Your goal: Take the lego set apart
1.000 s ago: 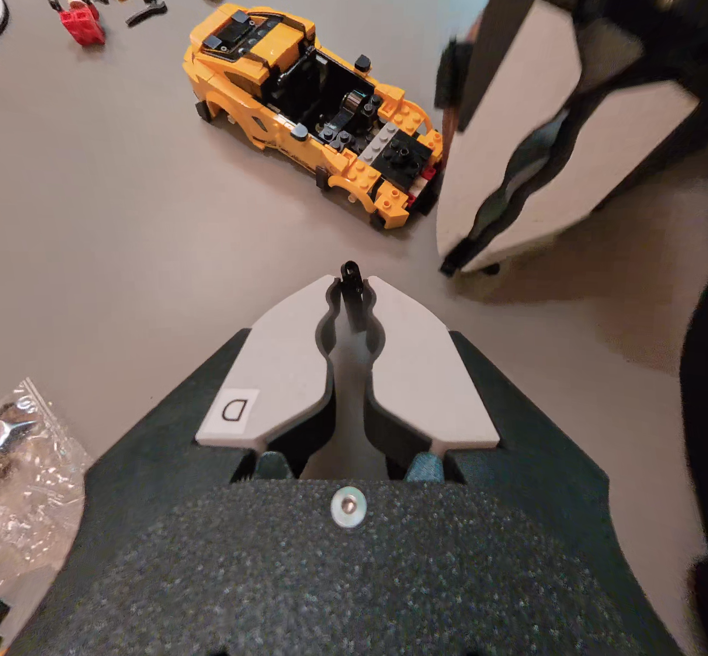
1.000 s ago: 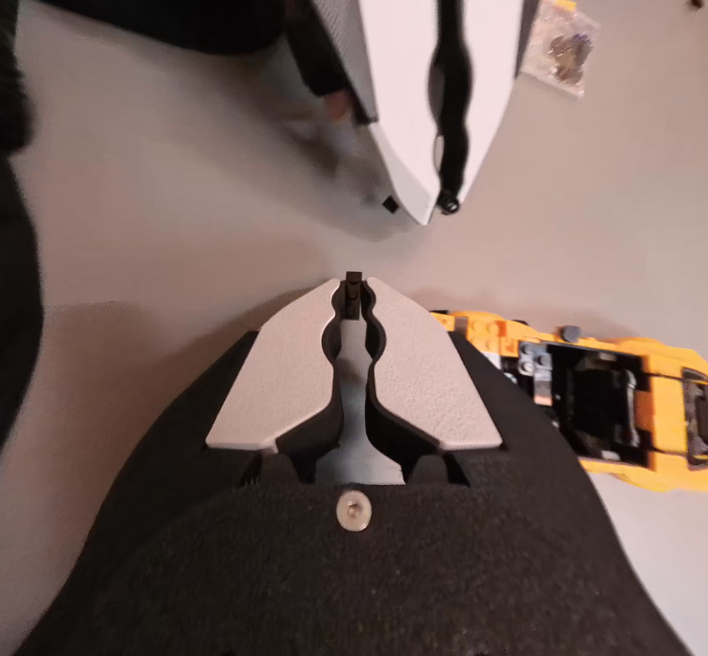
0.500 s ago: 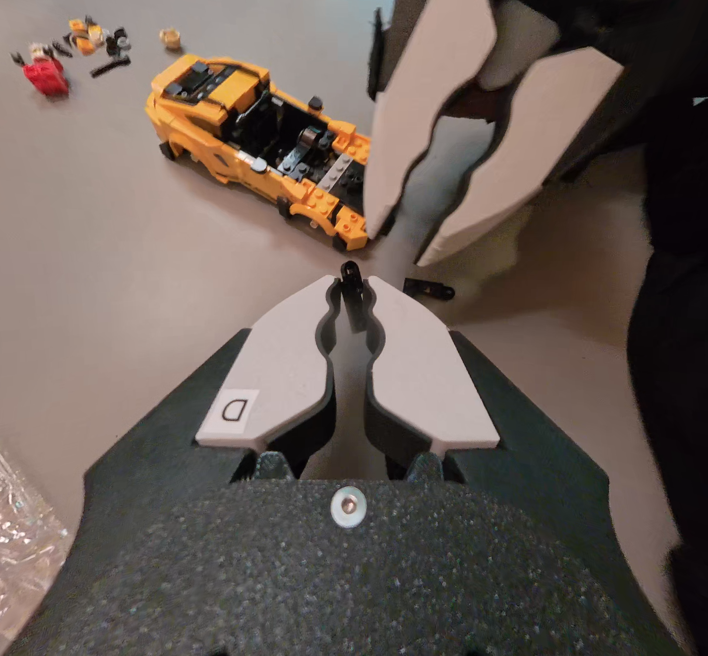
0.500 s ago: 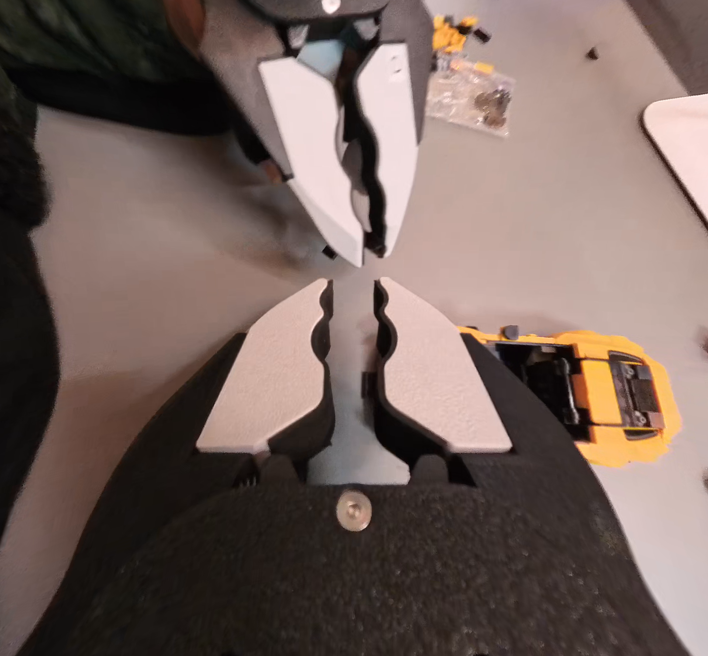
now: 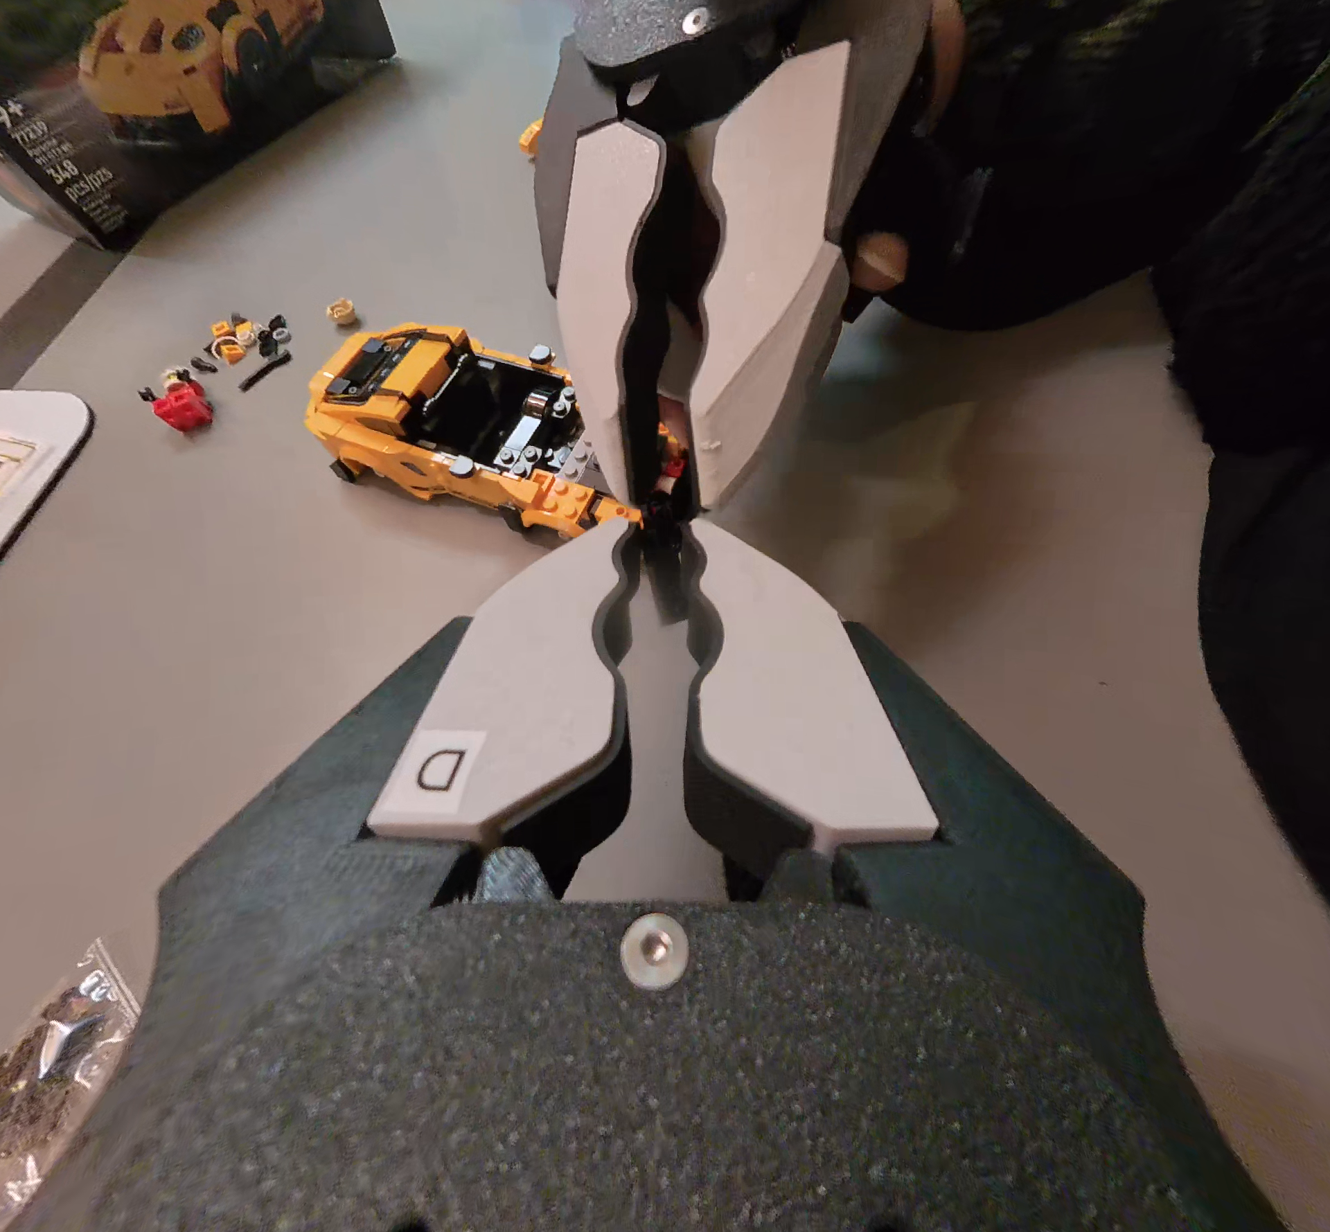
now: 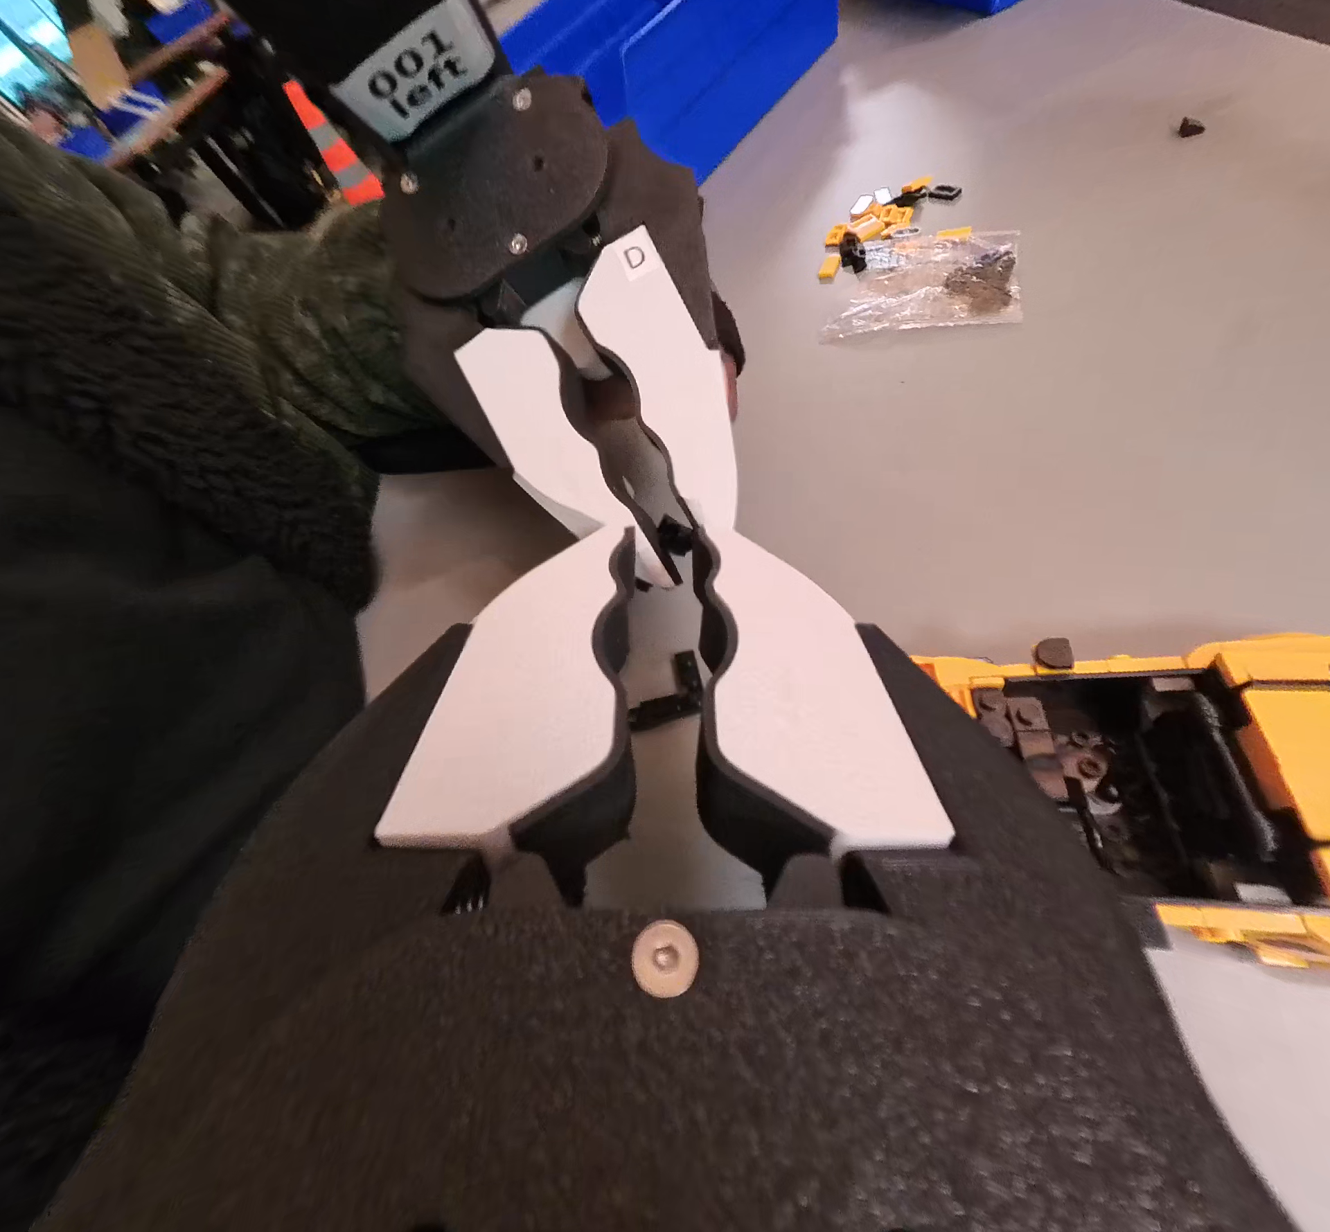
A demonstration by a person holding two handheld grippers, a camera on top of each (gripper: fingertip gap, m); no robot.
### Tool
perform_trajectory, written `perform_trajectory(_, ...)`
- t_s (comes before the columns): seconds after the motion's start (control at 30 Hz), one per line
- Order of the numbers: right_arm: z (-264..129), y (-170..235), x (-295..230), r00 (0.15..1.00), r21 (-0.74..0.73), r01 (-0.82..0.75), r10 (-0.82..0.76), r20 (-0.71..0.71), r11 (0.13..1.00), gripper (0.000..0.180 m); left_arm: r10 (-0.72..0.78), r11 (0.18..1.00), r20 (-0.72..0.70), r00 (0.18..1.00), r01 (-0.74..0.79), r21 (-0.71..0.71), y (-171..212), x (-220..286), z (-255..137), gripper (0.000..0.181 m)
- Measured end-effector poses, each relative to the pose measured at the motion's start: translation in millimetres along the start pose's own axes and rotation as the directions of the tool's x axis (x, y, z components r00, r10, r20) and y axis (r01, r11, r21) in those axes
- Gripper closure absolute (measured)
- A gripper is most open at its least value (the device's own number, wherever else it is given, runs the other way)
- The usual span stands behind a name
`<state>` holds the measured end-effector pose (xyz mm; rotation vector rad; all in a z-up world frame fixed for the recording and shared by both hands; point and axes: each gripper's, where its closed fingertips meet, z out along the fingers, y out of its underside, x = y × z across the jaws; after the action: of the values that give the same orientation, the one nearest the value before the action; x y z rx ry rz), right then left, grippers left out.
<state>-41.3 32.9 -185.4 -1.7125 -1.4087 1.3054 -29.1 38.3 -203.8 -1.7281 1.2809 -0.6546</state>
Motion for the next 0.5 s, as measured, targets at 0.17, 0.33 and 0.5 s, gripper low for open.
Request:
perform_trajectory(0.17, 1.9, -0.8, -2.5, 0.999, 0.011, -0.031, 0.031, 0.026, 0.999, 0.172, 0.054, 0.998, 0.002, 0.999, -0.054, -0.011, 1.0, 4.0, 2.0, 0.171)
perform_trajectory(0.33, 1.8, 0.7, 0.5, 1.000, 0.008, -0.013, 0.013, 0.003, 1.000, 0.180, 0.077, 0.997, 0.012, 0.997, -0.077, -0.013, 1.1, 4.9, 2.8, 0.171)
perform_trajectory(0.5, -0.3, -0.3, 2.2, 1.000, 0.020, 0.005, -0.005, -0.007, 1.000, 0.180, 0.075, 0.997, 0.019, 0.997, -0.075, 0.002, -0.3, 3.4, 2.5, 0.171)
